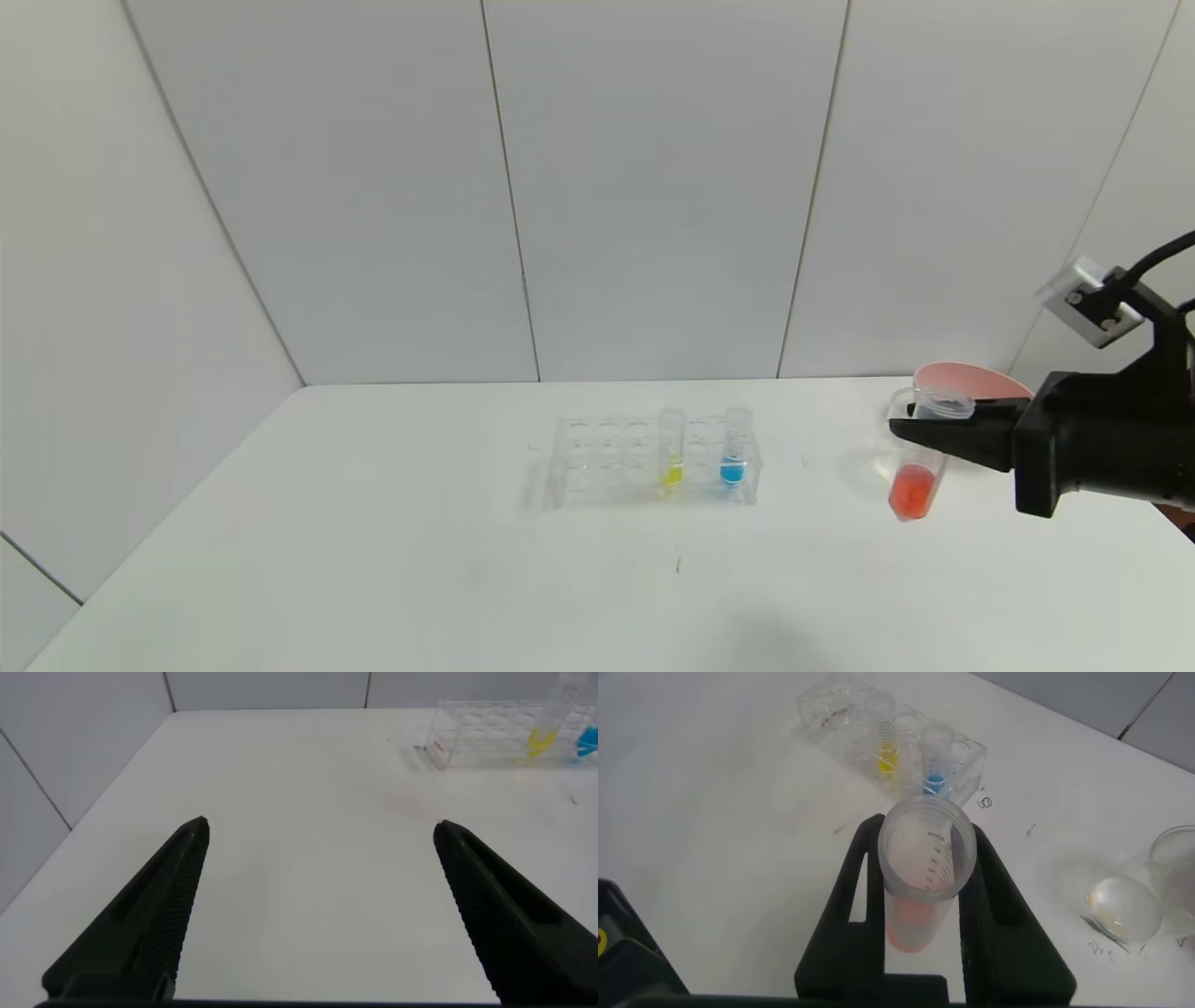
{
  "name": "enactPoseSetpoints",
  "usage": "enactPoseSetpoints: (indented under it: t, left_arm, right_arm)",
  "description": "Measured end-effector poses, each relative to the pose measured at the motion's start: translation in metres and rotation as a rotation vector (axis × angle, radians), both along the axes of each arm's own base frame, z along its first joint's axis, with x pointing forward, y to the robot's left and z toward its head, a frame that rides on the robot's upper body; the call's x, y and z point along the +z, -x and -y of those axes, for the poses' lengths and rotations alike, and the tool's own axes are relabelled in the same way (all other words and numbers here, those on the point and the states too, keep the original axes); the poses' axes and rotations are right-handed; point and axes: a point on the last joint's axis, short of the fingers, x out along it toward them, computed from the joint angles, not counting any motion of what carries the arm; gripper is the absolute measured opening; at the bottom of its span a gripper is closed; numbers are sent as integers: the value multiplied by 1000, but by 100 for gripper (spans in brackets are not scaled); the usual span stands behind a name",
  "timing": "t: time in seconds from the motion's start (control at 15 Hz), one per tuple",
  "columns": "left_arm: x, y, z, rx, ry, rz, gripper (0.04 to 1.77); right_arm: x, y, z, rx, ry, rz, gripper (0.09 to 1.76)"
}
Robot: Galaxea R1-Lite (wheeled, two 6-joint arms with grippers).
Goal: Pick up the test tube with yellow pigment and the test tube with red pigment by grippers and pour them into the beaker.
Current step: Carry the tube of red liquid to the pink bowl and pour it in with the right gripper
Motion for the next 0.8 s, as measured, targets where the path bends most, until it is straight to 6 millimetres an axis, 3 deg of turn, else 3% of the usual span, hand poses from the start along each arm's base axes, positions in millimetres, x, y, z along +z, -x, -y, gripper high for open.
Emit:
enactPoseSetpoints:
  t: [0.27, 0.53, 0.8]
  left_arm:
    - [0, 0, 0, 0, 0, 0, 172]
    - [0, 0, 0, 0, 0, 0, 172]
    - [0, 0, 0, 0, 0, 0, 172]
  right_arm:
    - [2, -12, 36, -64, 46, 50, 51]
    - [4, -41, 72, -146, 140, 57, 51]
    - [7, -67, 110, -79, 181, 56, 51]
